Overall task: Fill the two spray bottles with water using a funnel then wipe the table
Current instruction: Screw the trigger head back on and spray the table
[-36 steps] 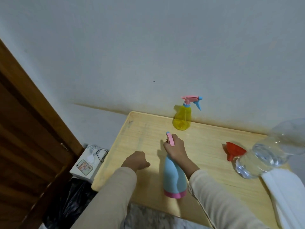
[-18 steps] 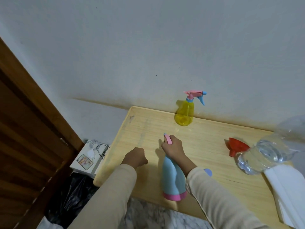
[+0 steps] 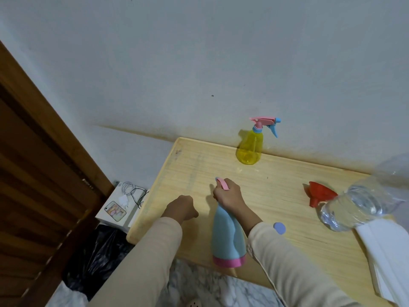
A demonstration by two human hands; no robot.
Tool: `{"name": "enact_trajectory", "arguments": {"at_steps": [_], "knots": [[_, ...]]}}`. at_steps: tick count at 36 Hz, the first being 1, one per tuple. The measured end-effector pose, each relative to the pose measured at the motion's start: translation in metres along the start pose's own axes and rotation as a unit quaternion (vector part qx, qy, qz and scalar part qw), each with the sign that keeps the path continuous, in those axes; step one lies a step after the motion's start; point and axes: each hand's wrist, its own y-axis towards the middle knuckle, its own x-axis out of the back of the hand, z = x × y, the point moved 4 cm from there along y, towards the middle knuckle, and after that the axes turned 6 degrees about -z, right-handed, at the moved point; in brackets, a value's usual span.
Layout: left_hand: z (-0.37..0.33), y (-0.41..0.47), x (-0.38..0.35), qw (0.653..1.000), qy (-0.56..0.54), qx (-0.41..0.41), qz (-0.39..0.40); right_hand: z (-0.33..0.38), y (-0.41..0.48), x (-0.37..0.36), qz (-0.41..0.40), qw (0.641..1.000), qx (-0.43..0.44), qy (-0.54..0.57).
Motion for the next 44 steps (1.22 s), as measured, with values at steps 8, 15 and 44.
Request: {"name": "enact_trajectory", "arguments": {"at_steps": [8,15,44], "knots": [[0.002,-0.003,-0.001,1.000,-0.003,0.005,0.004,0.000,-0.004,-0.004,0.026,0.999,0.004,-0.032],[0.002,-0.006,-0.004,1.000,-0.007,0.003,0.018,0.001,-0.009,-0.006,0.039,0.999,0.009,-0.024],[-0.162,-0.093,0.031,0.952,-0.218,-0.215,0.026,0.049,-0.011,0.155,-0.227,0.946,0.226,0.049]]}}
